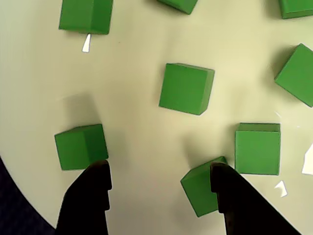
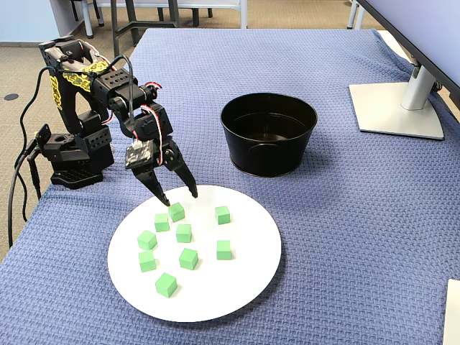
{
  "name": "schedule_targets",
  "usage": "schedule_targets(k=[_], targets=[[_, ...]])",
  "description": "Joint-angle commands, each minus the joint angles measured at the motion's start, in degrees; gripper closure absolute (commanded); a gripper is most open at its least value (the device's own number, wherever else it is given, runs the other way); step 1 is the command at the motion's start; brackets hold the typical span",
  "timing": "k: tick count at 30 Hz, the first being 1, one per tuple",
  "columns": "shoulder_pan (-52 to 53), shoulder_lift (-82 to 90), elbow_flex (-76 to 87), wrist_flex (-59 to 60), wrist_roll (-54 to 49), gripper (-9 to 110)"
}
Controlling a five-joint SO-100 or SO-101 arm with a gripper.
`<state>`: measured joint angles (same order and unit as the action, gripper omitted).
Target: Pick up the green cubes from the white plate and place them in the black recipient
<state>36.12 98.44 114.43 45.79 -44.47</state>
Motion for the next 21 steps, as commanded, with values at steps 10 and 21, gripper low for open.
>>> schedule_targets(k=[10,21], targets=[[0.53,-11.07,-15.73,7.12,7.38,84],[1.93,-19.86,-25.22,9.49,8.70,84]])
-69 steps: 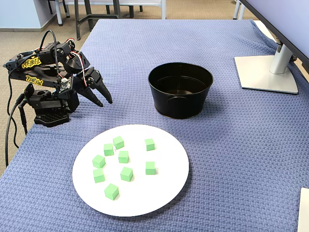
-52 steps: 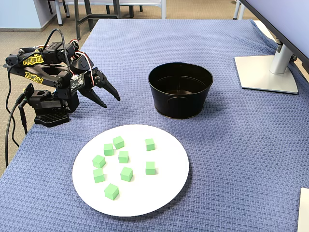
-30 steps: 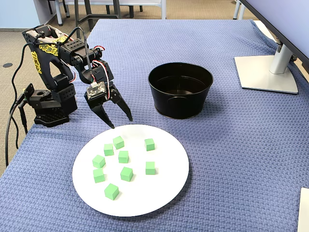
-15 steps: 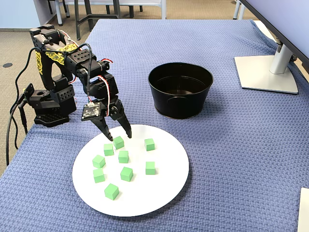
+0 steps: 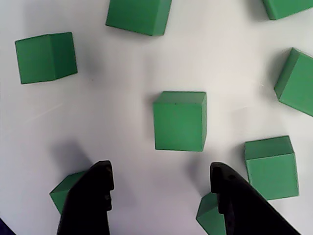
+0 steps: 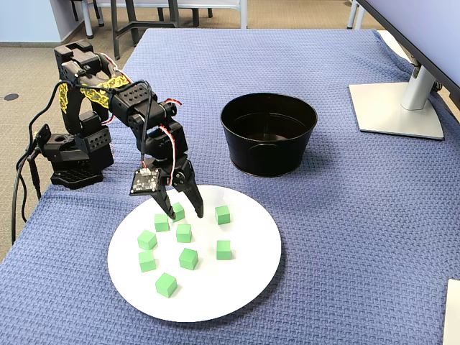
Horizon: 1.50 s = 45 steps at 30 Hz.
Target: Pick up the green cubes from the white plate and place them in the black recipient
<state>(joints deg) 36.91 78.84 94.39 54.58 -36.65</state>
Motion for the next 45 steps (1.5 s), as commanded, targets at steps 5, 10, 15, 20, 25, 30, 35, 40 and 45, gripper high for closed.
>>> schedule_targets(k=[5,10,15,20,25,30,35,40,45], targets=[[1.67,-3.25,-7.21,1.14,0.79,86],[2.29,-5.10,-8.26,1.76,-0.18,86],[2.81,-5.89,-8.44,1.76,-3.78,86],[2.72,-6.50,-7.73,0.18,-6.06,85],[2.72,-8.17,-8.88,-0.53,-7.47,86],[2.90,-9.23,-9.93,-1.41,-8.26,91],[3.25,-10.28,-11.51,-1.58,-8.26,94],[3.25,-10.37,-11.43,-1.85,-7.91,101],[3.69,-8.88,-9.93,-2.64,-7.91,101]])
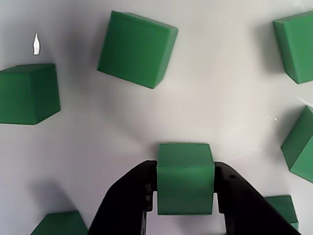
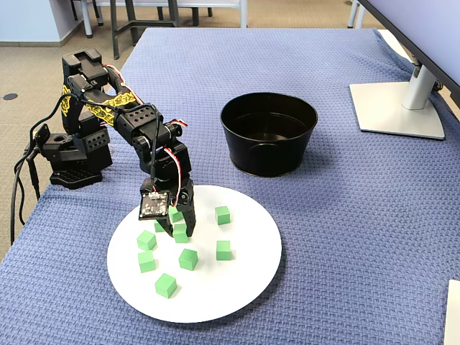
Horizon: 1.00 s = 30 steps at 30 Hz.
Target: Pick up the green cubes from the white plate and place them in the black recipient
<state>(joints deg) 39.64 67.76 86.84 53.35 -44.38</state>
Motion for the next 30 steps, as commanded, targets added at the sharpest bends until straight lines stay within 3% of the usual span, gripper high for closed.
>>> schedule_targets(k=[1,11,18,25,30], targets=[[1.14,3.69,-1.76,-0.97,0.18,101],[1.85,34.54,4.39,9.49,10.46,101],[-10.02,52.65,5.62,15.47,20.57,101],[-25.58,47.11,-0.18,12.74,31.03,102],[-34.80,29.00,-14.77,12.30,35.51,102]])
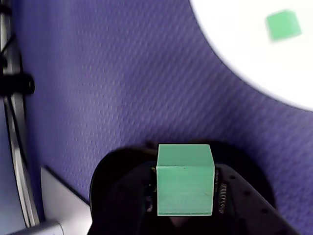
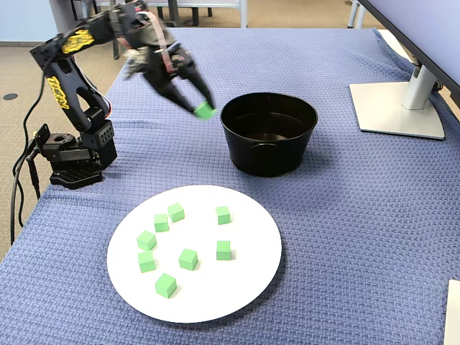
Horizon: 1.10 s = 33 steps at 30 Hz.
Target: Pick up the green cubes from the white plate and place them in the black recipient
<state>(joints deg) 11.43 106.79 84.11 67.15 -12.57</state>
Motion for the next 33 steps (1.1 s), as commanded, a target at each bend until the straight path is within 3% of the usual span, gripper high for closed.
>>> schedule_targets(k=[1,8,15,18,20,22,30,33], targets=[[-7.91,-14.41,-16.08,-1.41,4.83,102],[-17.14,-38.41,-45.26,5.62,6.59,102],[-22.24,-44.21,-51.24,4.31,6.24,101],[-23.20,-44.47,-51.77,4.83,6.33,90],[-23.55,-45.53,-53.00,6.15,5.89,77],[-23.55,-45.62,-52.91,6.50,5.10,72],[-19.25,-38.06,-52.03,11.60,0.79,82],[-14.33,-31.11,-50.63,18.72,-1.67,92]])
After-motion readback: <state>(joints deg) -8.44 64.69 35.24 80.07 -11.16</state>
